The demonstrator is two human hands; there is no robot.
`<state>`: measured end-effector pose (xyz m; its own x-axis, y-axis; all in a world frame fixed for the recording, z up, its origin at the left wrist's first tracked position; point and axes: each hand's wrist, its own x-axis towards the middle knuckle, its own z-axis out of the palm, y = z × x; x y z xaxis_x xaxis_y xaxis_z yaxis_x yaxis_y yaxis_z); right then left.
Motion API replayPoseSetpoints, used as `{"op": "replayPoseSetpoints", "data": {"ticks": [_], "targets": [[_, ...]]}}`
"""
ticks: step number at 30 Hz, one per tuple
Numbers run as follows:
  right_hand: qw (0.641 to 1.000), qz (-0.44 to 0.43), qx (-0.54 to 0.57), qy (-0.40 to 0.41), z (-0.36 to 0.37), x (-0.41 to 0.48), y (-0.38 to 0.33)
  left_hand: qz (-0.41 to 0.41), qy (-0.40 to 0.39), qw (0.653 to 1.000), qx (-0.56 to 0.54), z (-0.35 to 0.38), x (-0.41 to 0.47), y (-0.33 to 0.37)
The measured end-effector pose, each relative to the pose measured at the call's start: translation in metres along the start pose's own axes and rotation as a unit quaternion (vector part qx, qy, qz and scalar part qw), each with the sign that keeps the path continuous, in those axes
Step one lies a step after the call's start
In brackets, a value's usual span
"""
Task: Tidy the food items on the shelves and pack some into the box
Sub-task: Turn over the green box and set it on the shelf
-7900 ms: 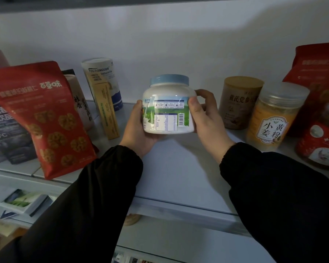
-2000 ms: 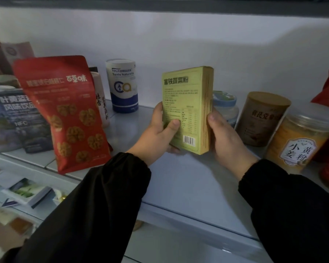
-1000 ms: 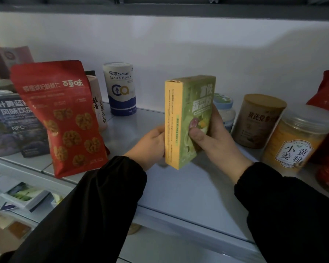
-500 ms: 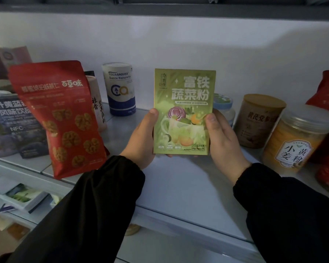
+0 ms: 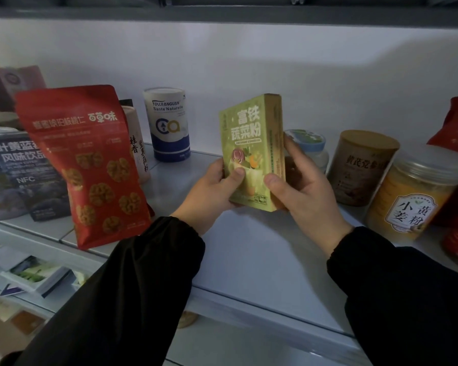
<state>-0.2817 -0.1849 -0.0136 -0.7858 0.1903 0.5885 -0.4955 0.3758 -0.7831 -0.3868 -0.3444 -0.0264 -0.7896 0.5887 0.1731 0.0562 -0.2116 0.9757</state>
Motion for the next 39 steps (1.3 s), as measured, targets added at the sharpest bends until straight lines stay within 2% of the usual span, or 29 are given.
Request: {"op": "replayPoseSetpoints", "data": {"ticks": [4, 9, 20, 26, 34, 37, 39], "targets": [[0.999, -0.009, -0.018, -0.027, 0.002, 0.000, 0.001, -0.007, -0.023, 1.000, 0.003, 0.002, 0.001, 0.000], [1.000, 0.000, -0.011, -0.023, 0.002, 0.000, 0.001, -0.012, -0.023, 1.000, 0.016, 0.002, 0.001, 0.000], [0.999, -0.021, -0.026, -0.012, -0.001, 0.000, -0.005, 0.004, 0.039, 0.999, 0.027, 0.002, -0.002, 0.003], [0.999, 0.010, -0.033, 0.007, -0.005, 0.003, 0.002, 0.021, 0.070, 0.996, 0.043, 0.000, 0.002, -0.004], [0.981, 0.054, -0.187, -0.018, -0.009, 0.009, 0.012, 0.034, 0.135, 0.977, 0.161, -0.008, 0.008, -0.010], [0.950, 0.110, -0.288, -0.043, -0.017, 0.009, 0.025, 0.036, 0.161, 0.967, 0.195, -0.012, 0.021, -0.012], [0.922, 0.153, -0.344, -0.091, -0.020, 0.005, 0.029, 0.038, 0.166, 0.958, 0.232, -0.017, 0.032, -0.012]]}}
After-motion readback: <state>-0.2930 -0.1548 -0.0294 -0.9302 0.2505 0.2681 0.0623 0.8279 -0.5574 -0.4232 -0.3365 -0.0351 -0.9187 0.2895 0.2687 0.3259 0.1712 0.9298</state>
